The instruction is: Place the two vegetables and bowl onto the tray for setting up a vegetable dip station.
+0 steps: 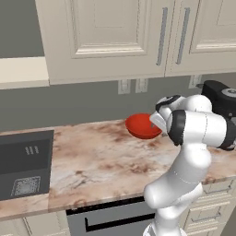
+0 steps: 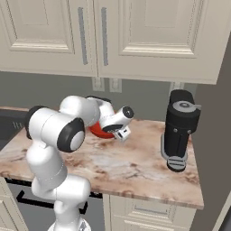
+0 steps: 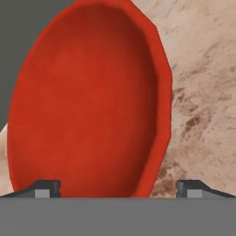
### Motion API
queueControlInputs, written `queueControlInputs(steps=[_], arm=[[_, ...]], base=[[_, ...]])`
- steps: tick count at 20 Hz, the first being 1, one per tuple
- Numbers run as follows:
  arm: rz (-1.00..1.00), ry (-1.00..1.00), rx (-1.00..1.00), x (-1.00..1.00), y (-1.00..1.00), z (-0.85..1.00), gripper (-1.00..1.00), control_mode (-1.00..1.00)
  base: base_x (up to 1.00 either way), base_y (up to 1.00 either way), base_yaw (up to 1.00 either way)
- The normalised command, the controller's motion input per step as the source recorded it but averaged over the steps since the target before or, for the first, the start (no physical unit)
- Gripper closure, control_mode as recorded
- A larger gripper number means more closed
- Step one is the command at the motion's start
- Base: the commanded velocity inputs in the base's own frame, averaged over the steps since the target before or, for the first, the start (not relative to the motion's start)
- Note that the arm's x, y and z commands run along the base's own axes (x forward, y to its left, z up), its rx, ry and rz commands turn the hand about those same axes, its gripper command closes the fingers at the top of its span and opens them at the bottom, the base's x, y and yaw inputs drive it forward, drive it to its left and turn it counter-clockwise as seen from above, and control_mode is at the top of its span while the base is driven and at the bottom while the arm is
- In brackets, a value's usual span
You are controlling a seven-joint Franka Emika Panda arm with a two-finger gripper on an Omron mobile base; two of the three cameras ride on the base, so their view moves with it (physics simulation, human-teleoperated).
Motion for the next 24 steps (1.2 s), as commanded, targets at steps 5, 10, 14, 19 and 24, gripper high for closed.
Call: queueControlInputs(steps=[5,10,14,19,24], arm=[[0.0,0.0,0.0,0.09,0.0,-0.2,-1.0,-1.0],[0.0,0.0,0.0,0.05,0.0,-0.22,-1.0,-1.0],[0.0,0.0,0.0,0.14,0.0,-0.15,-1.0,-1.0],[0.0,0.01,0.0,0.14,0.0,-0.14,-1.0,-1.0],[0.0,0.02,0.0,0.05,0.01,-0.1,1.0,-1.0]], base=[[0.0,0.0,0.0],[0.0,0.0,0.0],[0.0,0.0,0.0],[0.0,0.0,0.0],[0.0,0.0,0.0]])
